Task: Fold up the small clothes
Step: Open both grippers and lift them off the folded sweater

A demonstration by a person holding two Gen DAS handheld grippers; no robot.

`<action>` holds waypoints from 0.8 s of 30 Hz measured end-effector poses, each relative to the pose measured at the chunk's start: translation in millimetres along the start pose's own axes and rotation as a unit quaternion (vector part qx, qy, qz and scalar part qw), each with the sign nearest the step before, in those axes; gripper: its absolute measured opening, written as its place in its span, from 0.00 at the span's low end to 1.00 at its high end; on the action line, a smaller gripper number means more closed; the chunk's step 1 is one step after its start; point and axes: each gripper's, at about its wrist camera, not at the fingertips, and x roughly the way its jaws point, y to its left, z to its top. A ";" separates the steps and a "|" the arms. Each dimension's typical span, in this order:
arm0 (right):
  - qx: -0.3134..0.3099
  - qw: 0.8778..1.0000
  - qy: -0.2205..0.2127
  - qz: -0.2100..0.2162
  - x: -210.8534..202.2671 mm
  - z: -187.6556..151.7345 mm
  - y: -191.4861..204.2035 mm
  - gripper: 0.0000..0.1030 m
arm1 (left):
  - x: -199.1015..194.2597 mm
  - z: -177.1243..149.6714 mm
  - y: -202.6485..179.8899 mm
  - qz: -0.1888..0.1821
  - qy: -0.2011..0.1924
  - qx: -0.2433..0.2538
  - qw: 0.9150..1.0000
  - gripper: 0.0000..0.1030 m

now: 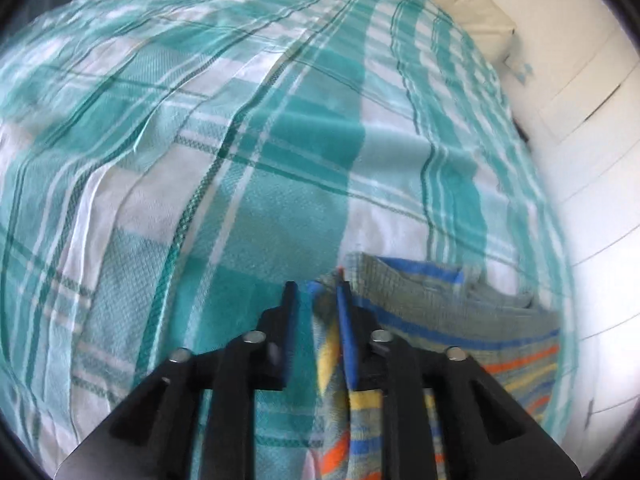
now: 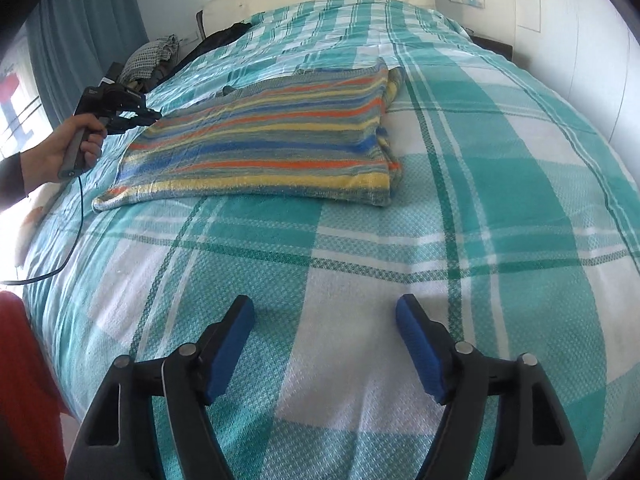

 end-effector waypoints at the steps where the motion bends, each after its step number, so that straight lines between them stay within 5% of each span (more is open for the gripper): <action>1: -0.003 1.000 -0.001 -0.003 0.3 -0.2 1.9 0.74 | -3.4 -2.8 -2.7 -0.007 -0.002 0.006 1.000 0.55; 2: -0.006 1.000 -0.003 -0.005 0.2 -0.9 2.9 0.74 | -7.5 -6.6 -7.5 -0.006 -0.006 0.017 1.000 0.68; 3: -0.005 1.000 -0.004 -0.004 0.5 -1.3 2.8 0.74 | -13.5 -12.4 -14.1 0.000 -0.016 0.029 0.999 0.71; 8: -0.002 1.000 0.000 -0.003 0.4 0.0 2.5 0.74 | -51.9 -69.4 -61.3 0.006 -0.048 0.105 0.993 0.73; 12: 0.011 1.000 -0.011 0.010 -15.3 18.4 0.7 0.68 | -68.0 -142.2 -111.2 0.022 -0.063 0.241 0.968 0.85; 16: 0.020 0.997 -0.061 0.048 -30.0 65.8 -1.0 0.63 | -30.7 -199.9 -119.7 0.083 0.010 0.316 0.945 0.81; 19: 0.035 0.990 -0.066 0.122 -15.0 92.8 -4.7 0.60 | -45.0 -215.2 -117.1 0.086 -0.003 0.313 0.946 0.79; 21: 0.067 0.988 -0.017 0.135 14.6 91.0 -19.1 0.59 | -61.8 -219.5 -123.3 0.067 -0.004 0.315 0.947 0.80; 22: 0.081 0.991 0.021 0.106 29.4 83.8 -27.7 0.53 | -68.7 -222.8 -129.4 0.060 -0.008 0.322 0.945 0.80; 23: 0.097 0.991 0.050 0.082 39.0 72.0 -38.0 0.25 | -76.4 -229.6 -138.4 0.051 -0.012 0.334 0.941 0.83; 24: 0.116 0.988 0.043 0.088 35.9 58.6 -49.1 0.18 | -81.9 -236.4 -151.3 0.037 -0.015 0.353 0.935 0.85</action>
